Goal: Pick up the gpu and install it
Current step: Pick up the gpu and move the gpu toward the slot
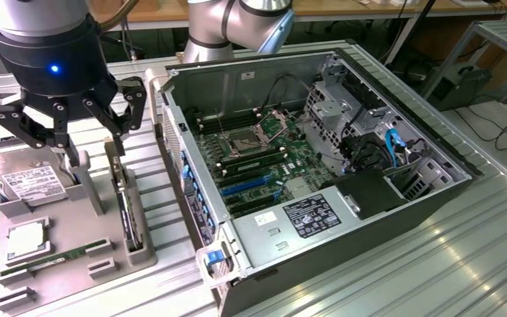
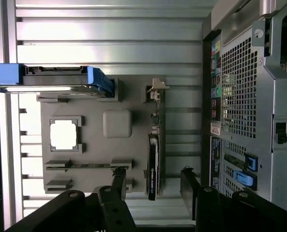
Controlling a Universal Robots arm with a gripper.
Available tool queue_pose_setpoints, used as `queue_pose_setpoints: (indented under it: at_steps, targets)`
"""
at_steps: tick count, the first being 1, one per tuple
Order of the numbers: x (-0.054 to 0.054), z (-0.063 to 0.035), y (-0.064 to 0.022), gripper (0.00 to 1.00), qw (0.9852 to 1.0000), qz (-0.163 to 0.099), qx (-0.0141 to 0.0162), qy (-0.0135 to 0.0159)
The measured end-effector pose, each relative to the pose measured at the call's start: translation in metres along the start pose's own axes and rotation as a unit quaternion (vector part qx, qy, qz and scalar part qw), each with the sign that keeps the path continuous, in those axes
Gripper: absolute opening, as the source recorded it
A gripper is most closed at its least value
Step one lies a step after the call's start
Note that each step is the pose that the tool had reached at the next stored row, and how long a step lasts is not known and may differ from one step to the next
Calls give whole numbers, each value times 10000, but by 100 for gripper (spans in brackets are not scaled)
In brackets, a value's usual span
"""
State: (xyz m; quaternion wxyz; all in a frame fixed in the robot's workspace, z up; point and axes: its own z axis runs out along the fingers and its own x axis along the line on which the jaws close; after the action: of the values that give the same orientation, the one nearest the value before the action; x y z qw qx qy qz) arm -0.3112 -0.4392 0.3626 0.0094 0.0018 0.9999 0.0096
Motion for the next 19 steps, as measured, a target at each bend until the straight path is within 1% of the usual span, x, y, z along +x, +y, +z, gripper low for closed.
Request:
queue_pose_setpoints:
  at_steps: [12, 15, 19]
  targets:
    - [-9, 83, -2, 57, 10000, -1, 1, 0]
    - [-10, 114, -2, 57, 10000, 0, 2, 0]
    - [-16, 183, -4, 57, 10000, -1, 1, 2]
